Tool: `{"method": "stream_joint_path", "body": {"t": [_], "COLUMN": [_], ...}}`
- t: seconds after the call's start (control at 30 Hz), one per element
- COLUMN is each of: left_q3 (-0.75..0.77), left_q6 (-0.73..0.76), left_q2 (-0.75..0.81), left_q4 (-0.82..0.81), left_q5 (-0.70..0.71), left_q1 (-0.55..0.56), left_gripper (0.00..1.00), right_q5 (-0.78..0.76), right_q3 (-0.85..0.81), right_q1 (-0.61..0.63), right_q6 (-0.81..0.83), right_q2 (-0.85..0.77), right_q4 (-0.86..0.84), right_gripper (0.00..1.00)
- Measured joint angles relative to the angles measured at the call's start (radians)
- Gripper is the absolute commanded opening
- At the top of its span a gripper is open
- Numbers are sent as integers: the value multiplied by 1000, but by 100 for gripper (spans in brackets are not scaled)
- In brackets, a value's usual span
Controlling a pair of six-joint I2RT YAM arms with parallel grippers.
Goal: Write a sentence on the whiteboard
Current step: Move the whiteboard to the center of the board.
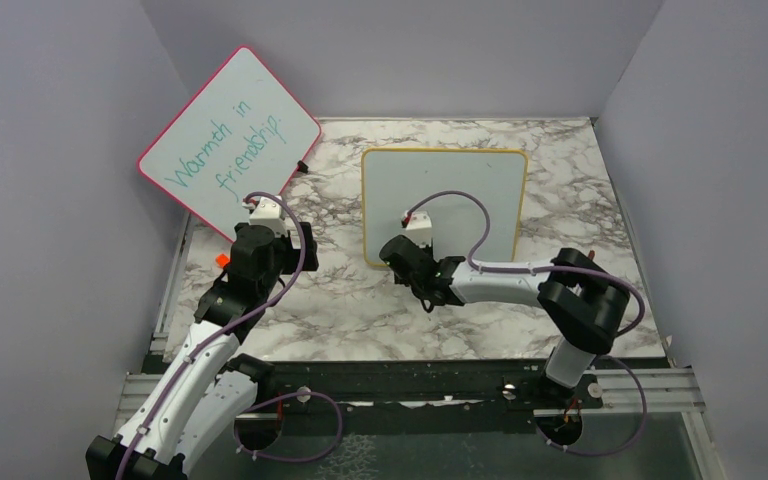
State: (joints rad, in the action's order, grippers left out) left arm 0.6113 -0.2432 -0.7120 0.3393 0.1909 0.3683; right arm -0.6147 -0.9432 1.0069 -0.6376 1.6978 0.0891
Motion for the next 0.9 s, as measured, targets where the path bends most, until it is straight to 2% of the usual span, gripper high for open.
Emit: {"method": "stream_joint_path", "body": {"t": [0.13, 0.27, 0.33, 0.9], "left_q3": [0, 0, 0, 0], "left_q6": [0, 0, 0, 0], "left_q2": [0, 0, 0, 0], "left_q4": [0, 0, 0, 0], "left_q5": [0, 0, 0, 0], "left_q1": [0, 0, 0, 0], "left_gripper": [99, 99, 99, 99], "right_q5": [-13, -14, -14, 80], "right_q3": [-14, -13, -11, 127], "right_q1": [2, 9, 13, 71], "right_q6": [-6, 5, 16, 145], "right_q2": [48, 58, 58, -37], "right_q4": [-2, -8, -9, -126], "right_gripper": [34, 12, 5, 1]}}
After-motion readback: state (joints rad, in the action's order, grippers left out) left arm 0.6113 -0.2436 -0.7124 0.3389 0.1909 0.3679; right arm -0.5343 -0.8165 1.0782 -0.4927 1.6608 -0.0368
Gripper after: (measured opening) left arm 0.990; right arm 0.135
